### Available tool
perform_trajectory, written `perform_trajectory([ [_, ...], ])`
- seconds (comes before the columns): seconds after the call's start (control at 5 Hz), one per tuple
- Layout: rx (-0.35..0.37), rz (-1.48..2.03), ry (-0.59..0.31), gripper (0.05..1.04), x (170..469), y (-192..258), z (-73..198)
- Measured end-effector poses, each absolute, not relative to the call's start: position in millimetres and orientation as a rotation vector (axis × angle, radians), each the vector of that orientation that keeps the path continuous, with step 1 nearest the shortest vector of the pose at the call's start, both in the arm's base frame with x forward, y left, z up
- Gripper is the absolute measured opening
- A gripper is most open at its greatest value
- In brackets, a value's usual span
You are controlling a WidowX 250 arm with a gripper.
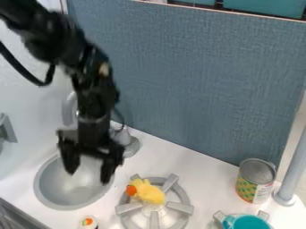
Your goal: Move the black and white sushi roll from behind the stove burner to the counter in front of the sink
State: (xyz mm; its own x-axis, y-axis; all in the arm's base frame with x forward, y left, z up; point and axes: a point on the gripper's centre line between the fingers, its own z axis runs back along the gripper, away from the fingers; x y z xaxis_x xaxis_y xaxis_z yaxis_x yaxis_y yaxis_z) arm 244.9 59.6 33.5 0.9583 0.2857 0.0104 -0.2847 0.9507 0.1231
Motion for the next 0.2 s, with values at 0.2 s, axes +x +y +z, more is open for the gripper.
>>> perform_trajectory([
  [0.2, 0.077, 0.130, -0.020, 1.001, 236.9, 34.0, 54.5],
])
